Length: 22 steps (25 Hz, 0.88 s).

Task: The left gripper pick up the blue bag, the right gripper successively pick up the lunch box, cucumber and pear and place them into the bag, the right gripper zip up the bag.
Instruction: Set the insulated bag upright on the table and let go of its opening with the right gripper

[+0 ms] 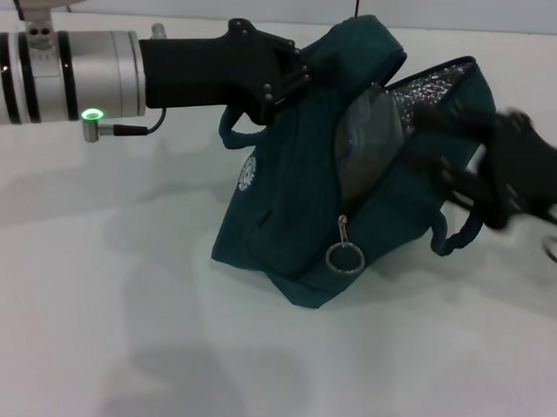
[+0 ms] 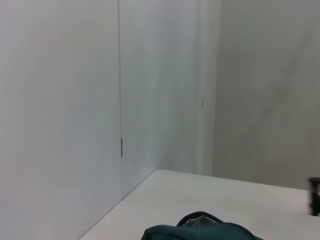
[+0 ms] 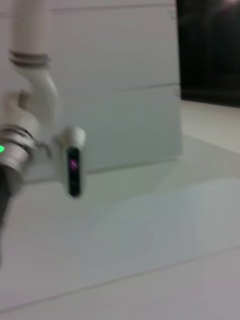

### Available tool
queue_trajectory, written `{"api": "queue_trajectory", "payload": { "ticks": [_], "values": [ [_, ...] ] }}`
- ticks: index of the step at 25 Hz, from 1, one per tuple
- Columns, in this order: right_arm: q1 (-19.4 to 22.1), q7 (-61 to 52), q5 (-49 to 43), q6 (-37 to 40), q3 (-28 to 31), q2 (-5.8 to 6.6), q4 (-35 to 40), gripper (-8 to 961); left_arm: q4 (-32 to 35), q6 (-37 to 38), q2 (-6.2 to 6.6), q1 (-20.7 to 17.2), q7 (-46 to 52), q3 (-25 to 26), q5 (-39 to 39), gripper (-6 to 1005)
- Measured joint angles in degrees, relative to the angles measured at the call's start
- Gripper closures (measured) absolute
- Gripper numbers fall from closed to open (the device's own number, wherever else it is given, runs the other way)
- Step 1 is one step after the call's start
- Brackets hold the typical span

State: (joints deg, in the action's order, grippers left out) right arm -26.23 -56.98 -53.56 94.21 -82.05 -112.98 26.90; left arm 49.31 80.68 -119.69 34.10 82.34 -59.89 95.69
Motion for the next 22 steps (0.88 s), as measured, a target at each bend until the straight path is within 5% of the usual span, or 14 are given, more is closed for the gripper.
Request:
{"api": "queue_trajectory", "payload": {
  "ticks": [4, 7, 22],
  "values": [
    [4.2, -1.3, -5.1, 1.3, 0.0, 3.65, 1.8, 518, 0.0, 0.0, 0.05, -0.4, 0.1, 0.3, 0.1, 958],
    [5.8, -1.4, -6.7, 0.1, 0.7, 4.57, 0.9, 522, 0.0, 0.0, 0.06, -0.5, 0.0, 0.3, 0.2, 957],
    [1.0, -4.1, -20.1, -11.6, 2.1, 0.12, 1.1, 566, -0.7, -0.9, 0.01, 0.3, -0.1, -0.2, 0.3, 958]
  ]
}}
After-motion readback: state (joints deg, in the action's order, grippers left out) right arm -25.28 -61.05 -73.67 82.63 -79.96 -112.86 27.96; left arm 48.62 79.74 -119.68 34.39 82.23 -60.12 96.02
